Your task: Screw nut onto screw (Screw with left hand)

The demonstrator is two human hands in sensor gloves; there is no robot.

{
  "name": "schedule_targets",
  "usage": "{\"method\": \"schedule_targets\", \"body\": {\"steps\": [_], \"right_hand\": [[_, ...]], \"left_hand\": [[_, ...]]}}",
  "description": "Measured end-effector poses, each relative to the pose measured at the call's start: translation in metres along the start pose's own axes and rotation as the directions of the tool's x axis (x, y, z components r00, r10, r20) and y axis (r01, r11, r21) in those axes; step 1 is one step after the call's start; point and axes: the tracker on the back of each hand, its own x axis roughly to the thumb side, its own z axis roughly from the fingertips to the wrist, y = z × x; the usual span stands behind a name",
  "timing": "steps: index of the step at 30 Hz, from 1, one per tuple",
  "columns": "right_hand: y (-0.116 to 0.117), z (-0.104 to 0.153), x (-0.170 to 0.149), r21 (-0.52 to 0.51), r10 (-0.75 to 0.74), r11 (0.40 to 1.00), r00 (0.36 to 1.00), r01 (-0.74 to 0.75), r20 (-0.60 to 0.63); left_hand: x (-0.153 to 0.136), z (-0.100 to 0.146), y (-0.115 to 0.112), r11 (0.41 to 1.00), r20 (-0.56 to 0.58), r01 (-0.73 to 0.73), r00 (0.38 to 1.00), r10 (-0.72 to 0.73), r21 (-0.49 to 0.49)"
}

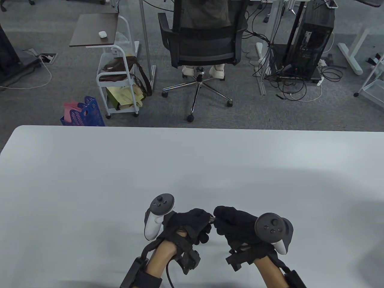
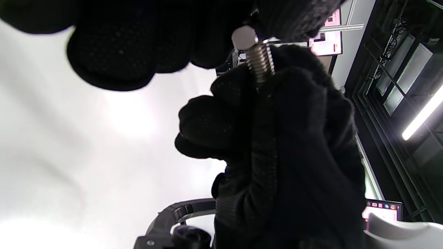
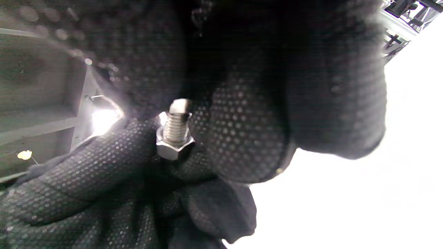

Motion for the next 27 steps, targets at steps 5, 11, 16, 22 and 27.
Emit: {"method": "schedule_targets", "body": {"steps": [5,11,16,22,27], "right_hand": [[0.0021,-0.0004,-0.0003,0.022,-0.007,1.000,1.000,0.007,-0.005],[0.0029,-0.0008,-0.0002,0.046,0.015,0.999,1.000,-0.015,-0.003],[-0.0003,-0.0003,0.0012,0.010,0.022,1.000,1.000,-0.022,0.010],[0.0010,0.0003,0.0016,0.009,0.028,1.000,1.000,-0.028,0.015],[0.0002,0.0002,0.0021,0.005,0.029,1.000,0.999,-0.029,0.015]], "left_hand": [[0.0043,0.0013,0.0007,1.000,0.021,0.005,1.000,-0.005,-0.005],[0.0042,0.0002,-0.0004,1.000,0.024,0.022,0.999,-0.022,-0.002],[0.0016,0.0004,-0.0031,0.999,0.036,-0.003,0.999,0.005,-0.040],[0.0030,0.0002,-0.0024,1.000,0.019,0.020,1.000,-0.020,0.011],[-0.0006,0.0010,-0.0008,1.000,0.024,-0.025,0.999,0.026,-0.018]]}}
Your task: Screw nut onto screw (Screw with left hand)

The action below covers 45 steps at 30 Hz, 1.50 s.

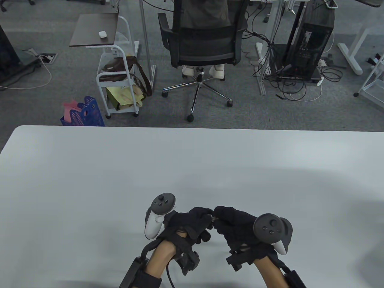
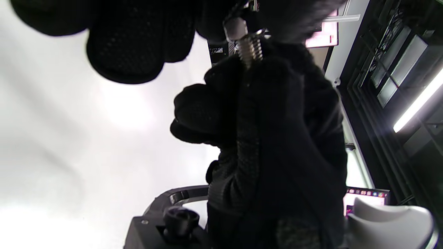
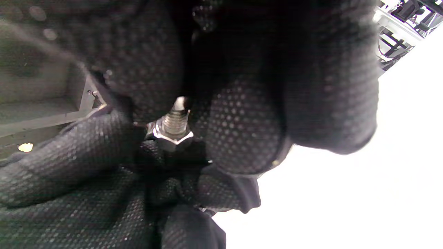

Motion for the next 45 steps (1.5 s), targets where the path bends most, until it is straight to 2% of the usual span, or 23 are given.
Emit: {"method": "schedule_targets", "body": {"steps": [3,10,15,20,25,31,33,35,37,39,42,43,45], "right_hand": [[0.001,0.000,0.000,0.001,-0.007,1.000,1.000,0.007,-0.003],[0.001,0.000,0.000,0.004,-0.003,1.000,1.000,0.003,-0.004],[0.001,0.000,0.000,0.006,-0.018,1.000,1.000,0.018,-0.008],[0.001,0.000,-0.001,0.009,-0.017,1.000,1.000,0.017,-0.011],[0.001,0.000,-0.002,0.004,-0.060,0.998,0.998,0.061,-0.025],[0.000,-0.001,-0.004,0.000,-0.064,0.998,0.997,0.064,-0.032],[0.000,-0.001,-0.006,0.006,-0.068,0.998,0.997,0.069,-0.040],[0.001,-0.002,-0.007,0.006,-0.087,0.996,0.995,0.087,-0.053],[0.002,-0.002,-0.009,0.007,-0.077,0.997,0.995,0.077,-0.062],[0.003,-0.003,-0.010,0.016,-0.093,0.995,0.993,0.094,-0.070],[0.004,-0.002,-0.008,0.009,-0.096,0.995,0.993,0.097,-0.068],[0.005,-0.002,-0.008,0.016,-0.098,0.995,0.993,0.100,-0.067],[0.006,-0.002,-0.006,0.014,-0.107,0.994,0.992,0.109,-0.068]], "left_hand": [[-0.002,0.001,0.004,0.997,-0.016,0.012,1.000,-0.011,0.071],[-0.001,-0.001,0.001,1.000,-0.017,-0.011,1.000,0.010,-0.020],[-0.003,0.001,0.004,0.997,-0.025,0.011,1.000,-0.009,0.079],[0.001,-0.001,0.002,1.000,-0.016,-0.001,1.000,0.001,-0.017],[-0.003,0.000,0.004,0.999,-0.023,0.002,1.000,-0.001,0.051],[-0.001,-0.001,0.004,1.000,-0.009,-0.003,1.000,0.002,-0.022],[-0.003,-0.001,0.007,1.000,-0.025,-0.013,1.000,0.014,0.024],[-0.003,-0.002,0.009,0.996,-0.045,0.043,0.998,-0.040,0.077],[-0.001,-0.005,0.009,0.998,-0.014,0.045,0.999,-0.044,0.052],[0.001,-0.005,0.008,0.999,-0.035,0.051,0.998,-0.052,-0.016],[-0.003,-0.005,0.009,0.999,-0.034,0.016,0.999,-0.017,-0.045],[-0.004,-0.004,0.010,0.999,-0.031,0.001,1.000,-0.002,-0.035],[-0.004,-0.004,0.011,0.998,-0.040,0.031,0.999,-0.029,0.055]]}}
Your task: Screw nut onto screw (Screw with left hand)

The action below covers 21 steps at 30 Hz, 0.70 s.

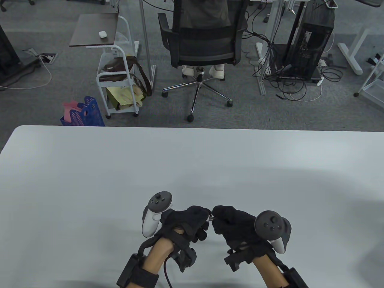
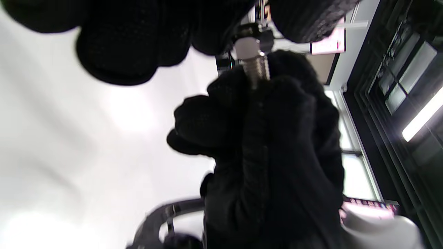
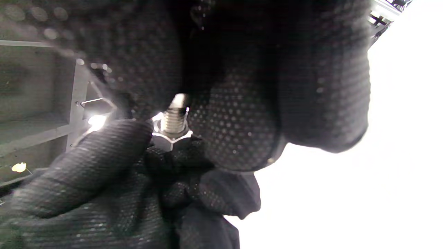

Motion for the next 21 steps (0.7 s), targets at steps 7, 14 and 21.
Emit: {"method": "schedule_targets", "body": {"steps": [7,14,21], "right_hand": [[0.0012,-0.0015,-0.0041,0.008,-0.045,0.999,0.999,0.045,-0.027],[-0.0011,-0.0015,-0.0041,0.003,-0.045,0.999,0.999,0.045,-0.026],[0.0007,0.0003,-0.0043,-0.006,-0.058,0.998,0.998,0.058,-0.028]], "left_hand": [[0.0003,-0.0006,0.0016,0.994,0.008,-0.033,0.999,0.034,-0.107],[0.0054,-0.0001,0.0011,0.997,0.008,0.028,1.000,-0.028,-0.071],[0.0004,0.0021,-0.0036,0.995,-0.006,-0.084,0.996,0.084,-0.055]]}}
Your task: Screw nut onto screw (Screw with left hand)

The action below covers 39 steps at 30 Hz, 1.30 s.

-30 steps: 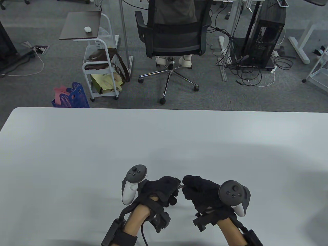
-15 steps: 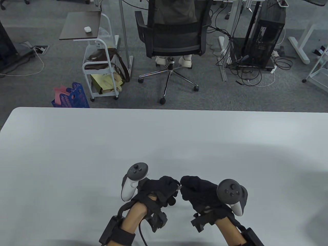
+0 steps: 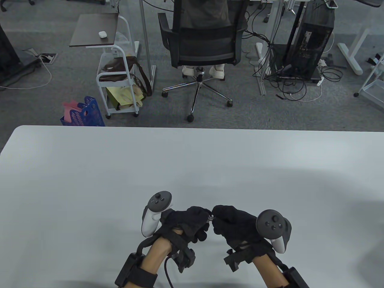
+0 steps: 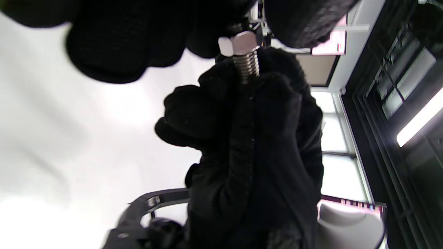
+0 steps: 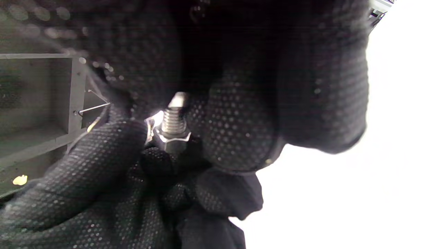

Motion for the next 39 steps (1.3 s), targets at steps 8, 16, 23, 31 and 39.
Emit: {"method": "schedule_targets", "body": {"steps": [8,16,23,31,39], "right_hand": [[0.0036,0.0001,-0.0011,0.042,0.046,0.998,0.999,-0.046,0.004],[0.0028,0.0007,-0.0012,0.009,0.039,0.999,0.999,-0.040,0.008],[0.0062,-0.0019,-0.0015,0.079,0.042,0.996,0.999,-0.041,-0.007],[0.0028,-0.0009,-0.0003,0.037,0.022,0.999,1.000,-0.022,0.000],[0.0029,-0.0002,0.0011,0.038,0.002,0.999,1.000,-0.002,0.008]], "left_hand": [[0.0014,-0.0034,0.0002,0.986,0.012,0.154,0.988,-0.153,-0.060],[0.0000,-0.0028,0.0000,0.991,-0.007,0.134,0.991,-0.134,0.007],[0.0022,-0.0018,0.0008,0.986,-0.005,0.167,0.986,-0.167,0.018],[-0.0006,0.0000,0.0037,0.994,0.013,0.109,0.994,-0.110,0.027],[0.0011,0.0021,0.0053,0.997,0.034,0.075,0.997,-0.075,-0.004]]}}
